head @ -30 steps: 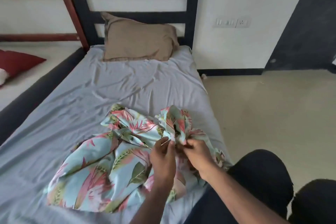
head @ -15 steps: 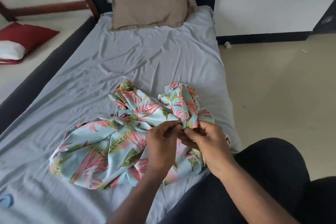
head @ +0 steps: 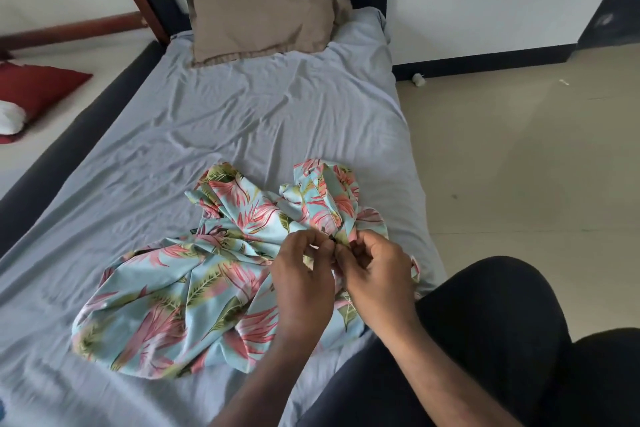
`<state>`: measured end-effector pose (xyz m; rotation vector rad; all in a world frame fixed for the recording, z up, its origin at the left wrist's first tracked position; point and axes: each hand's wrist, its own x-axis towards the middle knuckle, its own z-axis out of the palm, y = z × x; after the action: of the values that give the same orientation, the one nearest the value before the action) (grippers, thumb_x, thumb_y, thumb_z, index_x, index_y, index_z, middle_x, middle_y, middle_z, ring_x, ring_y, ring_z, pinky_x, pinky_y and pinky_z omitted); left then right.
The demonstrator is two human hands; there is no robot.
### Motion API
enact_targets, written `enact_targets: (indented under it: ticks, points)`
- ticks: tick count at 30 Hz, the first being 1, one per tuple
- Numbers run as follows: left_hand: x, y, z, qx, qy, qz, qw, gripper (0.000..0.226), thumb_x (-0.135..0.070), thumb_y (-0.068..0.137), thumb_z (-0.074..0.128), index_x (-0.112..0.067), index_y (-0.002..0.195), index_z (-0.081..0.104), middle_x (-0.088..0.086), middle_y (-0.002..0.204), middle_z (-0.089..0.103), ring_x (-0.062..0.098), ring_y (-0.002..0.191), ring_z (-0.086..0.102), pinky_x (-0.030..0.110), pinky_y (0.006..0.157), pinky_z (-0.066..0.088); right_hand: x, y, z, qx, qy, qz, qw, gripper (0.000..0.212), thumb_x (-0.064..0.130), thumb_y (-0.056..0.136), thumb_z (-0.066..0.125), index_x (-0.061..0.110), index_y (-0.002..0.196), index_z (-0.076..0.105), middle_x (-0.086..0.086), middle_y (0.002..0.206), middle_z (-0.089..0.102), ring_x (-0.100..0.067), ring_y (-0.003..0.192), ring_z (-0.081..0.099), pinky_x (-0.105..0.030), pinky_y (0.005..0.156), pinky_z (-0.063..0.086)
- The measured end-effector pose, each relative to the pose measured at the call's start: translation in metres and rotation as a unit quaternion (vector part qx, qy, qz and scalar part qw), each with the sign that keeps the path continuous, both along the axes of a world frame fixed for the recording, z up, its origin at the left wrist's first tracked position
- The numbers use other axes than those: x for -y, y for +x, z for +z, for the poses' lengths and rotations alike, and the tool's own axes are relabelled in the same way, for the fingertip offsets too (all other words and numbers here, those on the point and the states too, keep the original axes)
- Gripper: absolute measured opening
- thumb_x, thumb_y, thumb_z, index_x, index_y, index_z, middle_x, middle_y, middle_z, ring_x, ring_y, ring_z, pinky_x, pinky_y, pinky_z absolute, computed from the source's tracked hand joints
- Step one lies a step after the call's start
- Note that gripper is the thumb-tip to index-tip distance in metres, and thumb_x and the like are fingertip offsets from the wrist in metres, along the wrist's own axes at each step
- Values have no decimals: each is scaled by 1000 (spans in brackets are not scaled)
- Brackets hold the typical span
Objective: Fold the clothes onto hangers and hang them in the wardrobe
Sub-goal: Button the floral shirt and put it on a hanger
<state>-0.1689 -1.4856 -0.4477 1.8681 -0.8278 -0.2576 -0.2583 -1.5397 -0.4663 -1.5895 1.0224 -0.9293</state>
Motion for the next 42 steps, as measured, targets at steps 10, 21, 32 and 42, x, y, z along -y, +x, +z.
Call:
enact_targets:
  ticks: [10,21,32,42]
  points:
    - [-4,12,-5,-11,32,-7,999,14,-14,94,67,-17,81,68,-3,77,70,14,76,66,37,73,52,-3,-3,5,35,38,63,997,23,12,97,58,19,87,77,-1,78,74,-24,75,72,-54,73,59]
    - [-12,9,-3,-159,1,-56,986,20,-14,101,58,-5,85,68,14,77,69,30,75,65,47,71,55,-10,-1,7,20,11,61,998,22,35,92,73,16,81,73,4,70,73,-15,68,73,-45,65,60]
    - [-14,7,-1,-104,21,24,994,13,-20,96,65,-13,86,69,0,77,72,10,74,67,20,65,47,-3,2,1,22,61,33,997,5,18,82,71,14,79,71,-1,70,73,-23,67,72,-50,64,60]
    - [-10,-7,-2,-105,23,53,993,16,-29,94,65,-18,84,71,0,87,71,19,85,66,45,79,54,-4,-2,1,-34,-41,54,997,10,23,96,67,16,89,68,11,74,70,-3,68,67,-13,58,45]
